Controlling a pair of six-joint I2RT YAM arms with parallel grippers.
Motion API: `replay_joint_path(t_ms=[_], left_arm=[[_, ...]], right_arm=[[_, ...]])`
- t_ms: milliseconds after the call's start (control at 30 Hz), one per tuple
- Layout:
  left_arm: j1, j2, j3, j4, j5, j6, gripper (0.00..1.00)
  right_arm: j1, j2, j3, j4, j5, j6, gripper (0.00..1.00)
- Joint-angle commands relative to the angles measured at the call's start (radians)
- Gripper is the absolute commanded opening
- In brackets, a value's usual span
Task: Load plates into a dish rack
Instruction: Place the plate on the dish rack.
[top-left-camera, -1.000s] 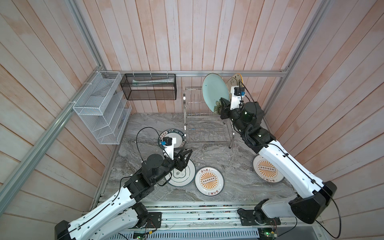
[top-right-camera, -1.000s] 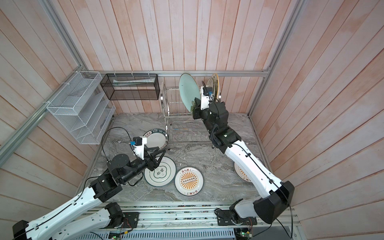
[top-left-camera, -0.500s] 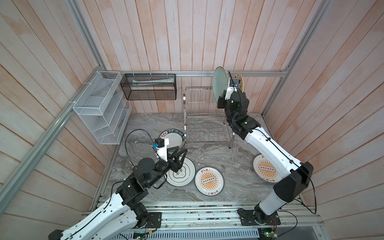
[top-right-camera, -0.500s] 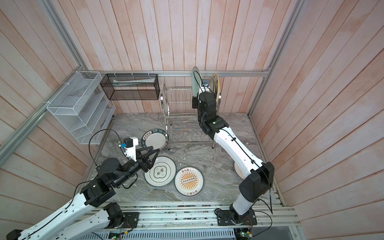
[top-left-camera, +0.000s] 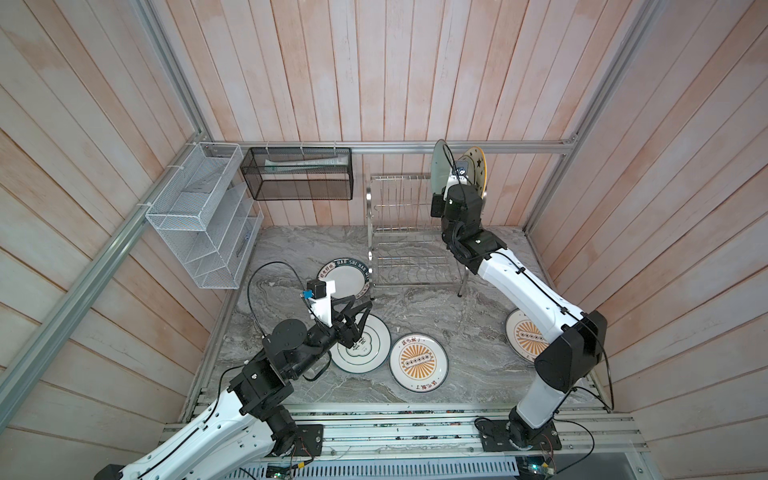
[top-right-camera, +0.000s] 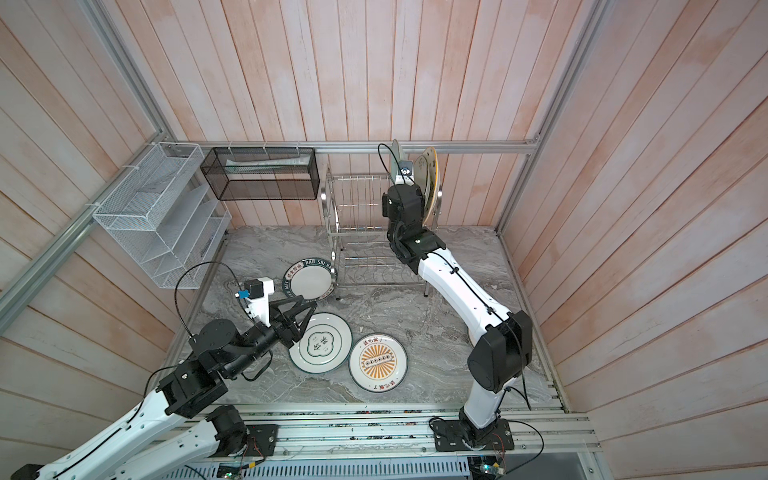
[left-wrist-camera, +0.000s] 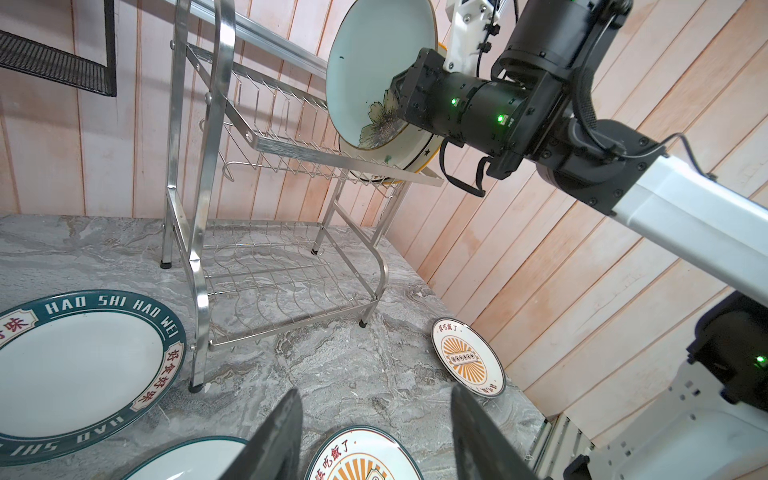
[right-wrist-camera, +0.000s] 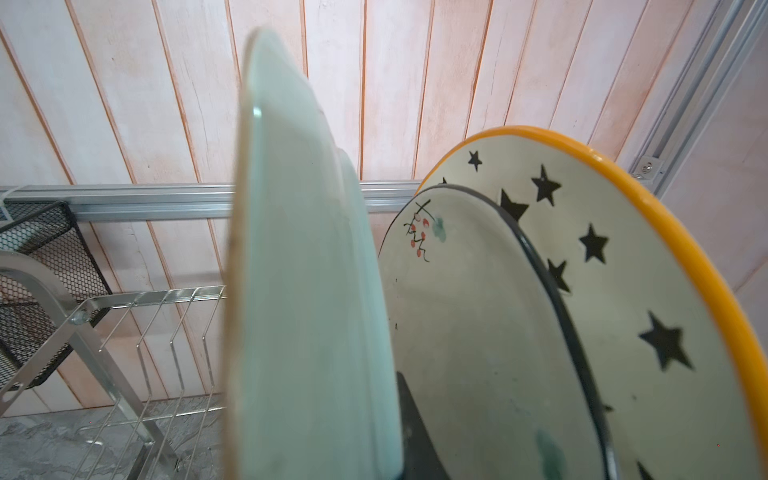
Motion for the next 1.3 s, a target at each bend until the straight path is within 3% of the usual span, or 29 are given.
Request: replay_joint_path(t_ms=[0, 1267], left_arm=[[-0.003, -0.007, -0.015, -0.016, -0.018, 0.008, 0.58], [-0.002, -0.011, -0.023, -0.009, -0.012, 0.010, 0.57]], right_arm=[[0.000, -0.034, 0.017, 0.114, 0.036, 0.015, 0.00], [0.003, -0.034, -0.033, 0.091, 0.081, 0.019, 0.00]])
